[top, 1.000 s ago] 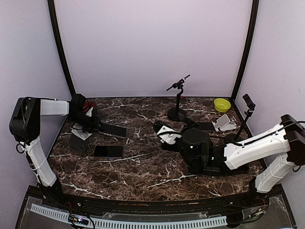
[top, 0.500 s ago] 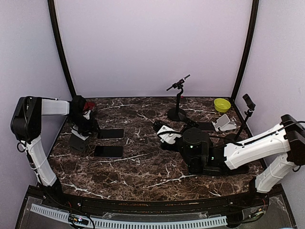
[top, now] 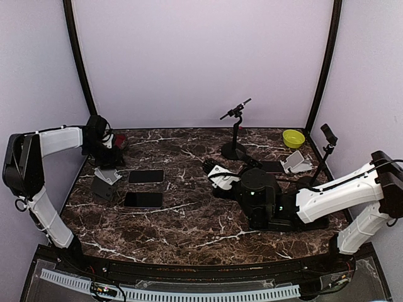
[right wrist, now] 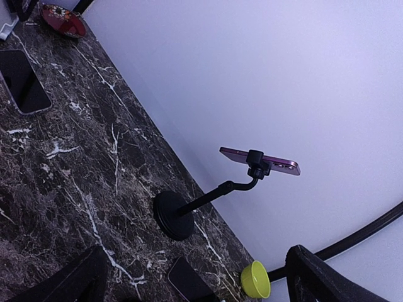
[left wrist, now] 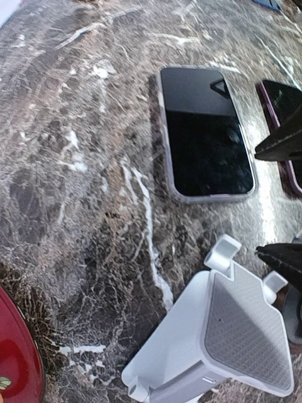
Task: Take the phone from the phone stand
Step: Adjust the phone stand at the corner of the board.
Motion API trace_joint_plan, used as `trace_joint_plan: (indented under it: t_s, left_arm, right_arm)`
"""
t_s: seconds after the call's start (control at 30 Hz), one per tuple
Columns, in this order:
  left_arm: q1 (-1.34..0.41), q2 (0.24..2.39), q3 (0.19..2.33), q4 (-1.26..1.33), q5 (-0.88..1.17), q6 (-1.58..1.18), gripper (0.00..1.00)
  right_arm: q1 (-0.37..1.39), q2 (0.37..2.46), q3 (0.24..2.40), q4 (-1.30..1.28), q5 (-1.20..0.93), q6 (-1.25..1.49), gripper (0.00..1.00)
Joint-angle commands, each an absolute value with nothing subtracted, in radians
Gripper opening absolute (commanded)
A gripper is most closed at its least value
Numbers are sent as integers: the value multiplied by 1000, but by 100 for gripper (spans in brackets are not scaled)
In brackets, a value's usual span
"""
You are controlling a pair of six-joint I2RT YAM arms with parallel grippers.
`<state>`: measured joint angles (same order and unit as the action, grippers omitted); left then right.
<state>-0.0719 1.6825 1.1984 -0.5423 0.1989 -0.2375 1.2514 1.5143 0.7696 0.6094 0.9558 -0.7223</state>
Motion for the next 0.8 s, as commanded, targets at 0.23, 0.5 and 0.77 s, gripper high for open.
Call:
trace_joint_plan:
  t_s: [0.23,0.5,0.77]
  left_arm:
    - [-146,1702,1139,-560,89,-265,25]
    - [-188,1717,1115,-568,-17,-278,14]
    - [-211,1757,1128,-585,-93,-275,10]
  right_arm:
    - [1247,1508,782,625,949,-694,100]
    - [1243,1500,770,627,948,-687,100]
    - [1239,1497,760,635,950,-683,100]
